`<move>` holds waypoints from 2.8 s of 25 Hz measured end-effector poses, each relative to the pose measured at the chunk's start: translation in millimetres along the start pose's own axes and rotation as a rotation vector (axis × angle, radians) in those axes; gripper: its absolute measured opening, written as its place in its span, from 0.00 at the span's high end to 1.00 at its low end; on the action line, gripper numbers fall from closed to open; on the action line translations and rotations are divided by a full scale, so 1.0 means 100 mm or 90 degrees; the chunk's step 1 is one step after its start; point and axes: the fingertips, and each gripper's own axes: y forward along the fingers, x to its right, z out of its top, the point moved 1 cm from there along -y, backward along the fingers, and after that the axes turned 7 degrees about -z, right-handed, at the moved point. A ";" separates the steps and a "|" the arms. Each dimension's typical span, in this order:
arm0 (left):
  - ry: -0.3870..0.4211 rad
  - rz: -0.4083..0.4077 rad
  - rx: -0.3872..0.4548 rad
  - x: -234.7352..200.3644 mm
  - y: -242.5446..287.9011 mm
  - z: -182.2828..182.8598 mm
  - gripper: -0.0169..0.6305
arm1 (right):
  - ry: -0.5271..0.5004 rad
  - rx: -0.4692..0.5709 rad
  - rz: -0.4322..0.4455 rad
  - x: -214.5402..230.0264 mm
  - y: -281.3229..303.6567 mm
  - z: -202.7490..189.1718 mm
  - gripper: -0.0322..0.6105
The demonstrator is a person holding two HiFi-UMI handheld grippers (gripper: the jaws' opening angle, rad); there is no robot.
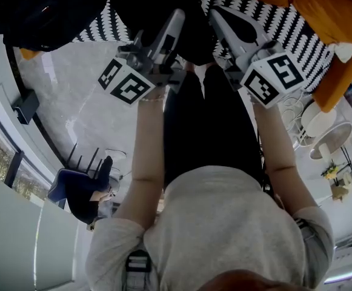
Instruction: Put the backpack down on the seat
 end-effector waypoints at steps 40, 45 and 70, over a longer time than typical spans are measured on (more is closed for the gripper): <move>-0.036 0.155 -0.081 -2.25 0.05 -0.59 0.88 | -0.001 -0.125 0.021 0.46 1.06 -0.87 0.95; -0.080 0.198 -0.088 -2.43 -0.07 -0.78 0.72 | -0.004 -0.133 0.004 0.53 1.12 -0.96 0.95; -0.095 0.275 -0.062 -2.07 -0.55 -0.81 0.54 | -0.004 -0.128 0.028 0.26 0.80 -0.91 0.95</move>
